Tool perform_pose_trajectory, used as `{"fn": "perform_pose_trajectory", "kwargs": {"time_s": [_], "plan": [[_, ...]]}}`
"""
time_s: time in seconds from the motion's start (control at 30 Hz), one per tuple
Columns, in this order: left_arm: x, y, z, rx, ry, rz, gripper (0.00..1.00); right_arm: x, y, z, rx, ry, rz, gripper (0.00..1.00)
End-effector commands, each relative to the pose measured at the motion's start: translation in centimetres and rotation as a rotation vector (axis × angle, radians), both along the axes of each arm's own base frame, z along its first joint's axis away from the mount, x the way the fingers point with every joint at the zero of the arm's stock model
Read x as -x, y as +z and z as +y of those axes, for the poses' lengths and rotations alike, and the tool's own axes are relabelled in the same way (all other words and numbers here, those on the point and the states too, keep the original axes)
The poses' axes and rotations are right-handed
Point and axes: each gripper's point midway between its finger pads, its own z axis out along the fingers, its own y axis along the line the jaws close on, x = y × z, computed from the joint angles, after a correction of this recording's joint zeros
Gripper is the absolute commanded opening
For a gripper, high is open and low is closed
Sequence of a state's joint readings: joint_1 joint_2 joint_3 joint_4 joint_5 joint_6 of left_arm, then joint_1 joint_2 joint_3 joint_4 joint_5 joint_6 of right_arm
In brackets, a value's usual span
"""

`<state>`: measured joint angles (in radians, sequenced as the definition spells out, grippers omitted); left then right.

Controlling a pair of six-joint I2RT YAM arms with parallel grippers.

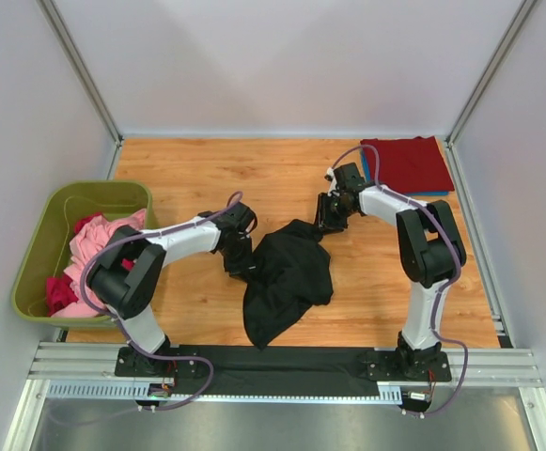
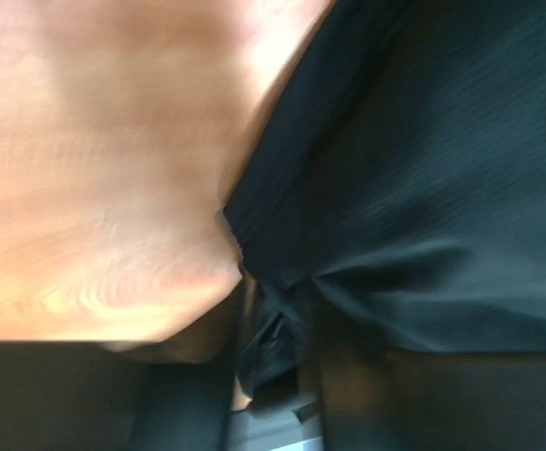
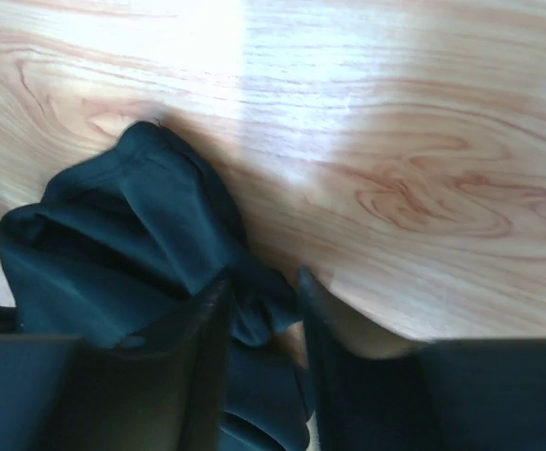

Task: Fold and stack the t-shirts
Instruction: Flatten the tshirt out

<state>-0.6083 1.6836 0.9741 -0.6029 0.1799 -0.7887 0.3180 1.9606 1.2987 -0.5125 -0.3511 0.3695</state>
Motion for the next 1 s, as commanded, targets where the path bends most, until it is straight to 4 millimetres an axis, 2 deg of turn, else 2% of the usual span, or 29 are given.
{"fn": "perform_pose_trajectory", "kwargs": {"time_s": [0.0, 0.03, 0.1, 0.13, 0.17, 0.23, 0.27, 0.3, 0.33, 0.37, 0.4, 0.43, 0.47, 0.5, 0.53, 0.57, 0.6, 0.63, 0.67, 0.7, 0.73, 0.77, 0.8, 0.83, 0.87, 0.9, 0.93, 0.97], "plan": [[-3.0, 2.0, -1.7, 0.034, -0.061, -0.091, 0.23, -2.3, 1.9, 1.1, -0.047, 0.065, -0.098, 0.31], [-3.7, 3.3, -1.8, 0.016, -0.071, -0.104, 0.16, -2.6, 2.6, 0.7, -0.037, 0.054, -0.087, 0.18], [-4.9, 5.0, -1.2, -0.039, -0.059, -0.134, 0.04, -2.7, 3.8, 0.0, -0.027, 0.040, -0.079, 0.03], [-5.4, 6.2, -0.9, -0.064, -0.050, -0.148, 0.01, -3.2, 5.3, -0.9, 0.006, 0.010, -0.104, 0.00], [-6.0, 8.9, -0.6, -0.089, -0.038, -0.164, 0.00, -3.2, 7.1, -2.0, 0.044, -0.020, -0.103, 0.00], [-7.2, 12.1, 0.2, -0.127, -0.017, -0.234, 0.00, -3.5, 10.0, -4.1, 0.138, -0.089, -0.154, 0.00], [-7.7, 14.7, 0.2, -0.123, -0.005, -0.273, 0.00, -2.5, 13.0, -5.1, 0.165, -0.112, -0.186, 0.00], [-8.2, 16.2, 0.6, -0.135, 0.007, -0.311, 0.00, -2.7, 15.6, -5.8, 0.185, -0.141, -0.238, 0.00], [-7.8, 17.7, 1.2, -0.147, 0.018, -0.325, 0.00, -1.6, 16.9, -7.4, 0.249, -0.186, -0.233, 0.00], [-8.3, 20.0, 1.2, -0.130, 0.034, -0.375, 0.00, -0.6, 19.6, -7.9, 0.242, -0.205, -0.272, 0.00], [-8.3, 21.3, 1.7, -0.136, 0.053, -0.404, 0.00, -0.2, 21.8, -9.1, 0.277, -0.248, -0.313, 0.00], [-7.7, 22.0, 2.2, -0.145, 0.057, -0.399, 0.00, 1.5, 22.4, -10.0, 0.304, -0.268, -0.275, 0.00], [-7.5, 22.9, 2.4, -0.140, 0.055, -0.412, 0.00, 2.9, 24.1, -10.7, 0.306, -0.303, -0.292, 0.00], [-7.1, 23.5, 3.0, -0.142, 0.058, -0.423, 0.00, 4.0, 24.5, -11.3, 0.323, -0.325, -0.285, 0.00], [-6.6, 23.6, 3.3, -0.145, 0.046, -0.424, 0.00, 5.7, 23.7, -11.8, 0.341, -0.320, -0.238, 0.00], [-5.8, 22.2, 3.8, -0.165, 0.034, -0.394, 0.00, 6.8, 23.5, -12.0, 0.337, -0.322, -0.230, 0.00], [-4.8, 22.3, 4.0, -0.144, 0.025, -0.397, 0.00, 8.6, 23.6, -12.5, 0.332, -0.334, -0.238, 0.00], [-4.7, 21.7, 3.8, -0.120, 0.016, -0.406, 0.00, 10.2, 21.3, -13.0, 0.354, -0.335, -0.179, 0.00], [-3.3, 18.7, 4.3, -0.143, -0.013, -0.340, 0.00, 11.3, 20.2, -13.0, 0.344, -0.347, -0.154, 0.00], [-2.1, 18.1, 3.9, -0.093, -0.031, -0.322, 0.00, 12.7, 20.2, -12.7, 0.295, -0.351, -0.166, 0.00], [-2.1, 17.3, 3.2, -0.050, -0.042, -0.327, 0.00, 13.0, 19.4, -12.2, 0.257, -0.350, -0.168, 0.00], [-0.4, 14.4, 3.4, -0.047, -0.060, -0.251, 0.00, 14.9, 15.7, -12.1, 0.265, -0.335, -0.080, 0.00], [1.0, 13.9, 2.2, 0.037, -0.085, -0.214, 0.00, 15.9, 14.7, -11.3, 0.206, -0.339, -0.048, 0.00], [1.1, 13.3, 1.2, 0.095, -0.096, -0.213, 0.00, 16.7, 13.7, -11.1, 0.183, -0.345, -0.043, 0.00], [2.6, 11.2, 1.2, 0.109, -0.107, -0.152, 0.02, 18.6, 10.8, -11.2, 0.194, -0.345, 0.032, 0.00], [3.9, 10.8, 0.3, 0.161, -0.120, -0.106, 0.07, 19.5, 9.6, -11.3, 0.193, -0.348, 0.067, 0.00], [4.4, 10.2, -0.1, 0.179, -0.127, -0.088, 0.11, 20.2, 8.9, -11.1, 0.181, -0.359, 0.090, 0.05], [5.5, 9.1, 0.1, 0.169, -0.131, -0.044, 0.16, 21.6, 7.3, -11.5, 0.204, -0.361, 0.142, 0.08]]}}
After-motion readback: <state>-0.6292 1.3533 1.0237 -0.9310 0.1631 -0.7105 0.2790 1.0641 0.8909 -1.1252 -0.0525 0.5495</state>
